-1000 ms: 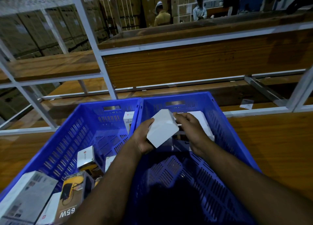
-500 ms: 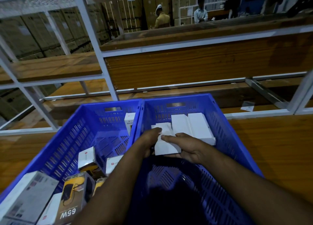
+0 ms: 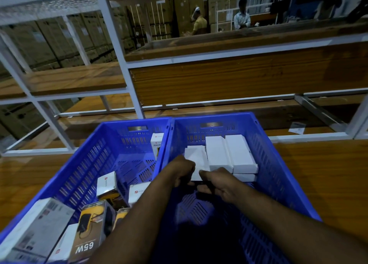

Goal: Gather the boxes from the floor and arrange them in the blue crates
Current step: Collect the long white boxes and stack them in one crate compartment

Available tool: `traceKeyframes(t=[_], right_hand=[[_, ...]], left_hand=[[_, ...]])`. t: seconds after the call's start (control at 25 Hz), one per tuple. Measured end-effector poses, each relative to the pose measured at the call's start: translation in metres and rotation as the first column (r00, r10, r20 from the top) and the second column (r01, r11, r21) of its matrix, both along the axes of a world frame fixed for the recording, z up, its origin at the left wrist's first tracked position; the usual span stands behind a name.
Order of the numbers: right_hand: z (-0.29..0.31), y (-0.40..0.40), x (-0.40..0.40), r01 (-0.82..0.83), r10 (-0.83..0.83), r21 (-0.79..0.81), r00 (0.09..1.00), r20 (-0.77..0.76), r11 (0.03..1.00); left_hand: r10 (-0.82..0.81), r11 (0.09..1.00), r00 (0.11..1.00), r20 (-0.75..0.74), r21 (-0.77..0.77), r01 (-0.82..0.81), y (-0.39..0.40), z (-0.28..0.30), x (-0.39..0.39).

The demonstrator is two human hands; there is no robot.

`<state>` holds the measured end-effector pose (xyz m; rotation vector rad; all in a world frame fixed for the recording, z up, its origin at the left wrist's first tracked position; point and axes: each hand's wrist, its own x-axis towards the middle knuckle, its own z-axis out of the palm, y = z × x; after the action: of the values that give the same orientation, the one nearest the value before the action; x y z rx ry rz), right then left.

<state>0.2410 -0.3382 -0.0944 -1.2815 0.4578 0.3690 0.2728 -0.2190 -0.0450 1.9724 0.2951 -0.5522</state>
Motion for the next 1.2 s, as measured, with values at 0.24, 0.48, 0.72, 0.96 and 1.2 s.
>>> traceKeyframes(t=[0.24, 0.48, 0.72, 0.96, 1.2], right_hand=[[-0.009, -0.002, 0.002, 0.034, -0.037, -0.077, 0.999, -0.038, 0.996], [-0.008, -0.005, 0.004, 0.064, -0.064, 0.020, 0.998, -0.014, 0.998], [-0.002, 0.002, -0.003, -0.024, 0.024, 0.051, 1.000, 0.002, 0.998], [-0.005, -0.001, -0.001, -0.020, 0.020, 0.000, 1.000, -0.023, 1.000], [-0.008, -0.002, 0.003, -0.021, 0.019, -0.043, 0.998, -0.061, 0.999]], left_hand=[[-0.295, 0.783, 0.955, 0.029, 0.581, 0.224, -0.005, -0.019, 0.018], [-0.415, 0.676, 0.890, 0.192, 0.719, 0.160, -0.011, -0.027, 0.013], [-0.417, 0.681, 0.901, 0.123, 0.699, 0.220, -0.014, -0.028, 0.017], [-0.466, 0.610, 0.884, 0.023, 0.732, 0.303, -0.018, -0.025, 0.015], [-0.339, 0.730, 0.937, 0.083, 0.652, 0.206, -0.031, -0.017, 0.017]])
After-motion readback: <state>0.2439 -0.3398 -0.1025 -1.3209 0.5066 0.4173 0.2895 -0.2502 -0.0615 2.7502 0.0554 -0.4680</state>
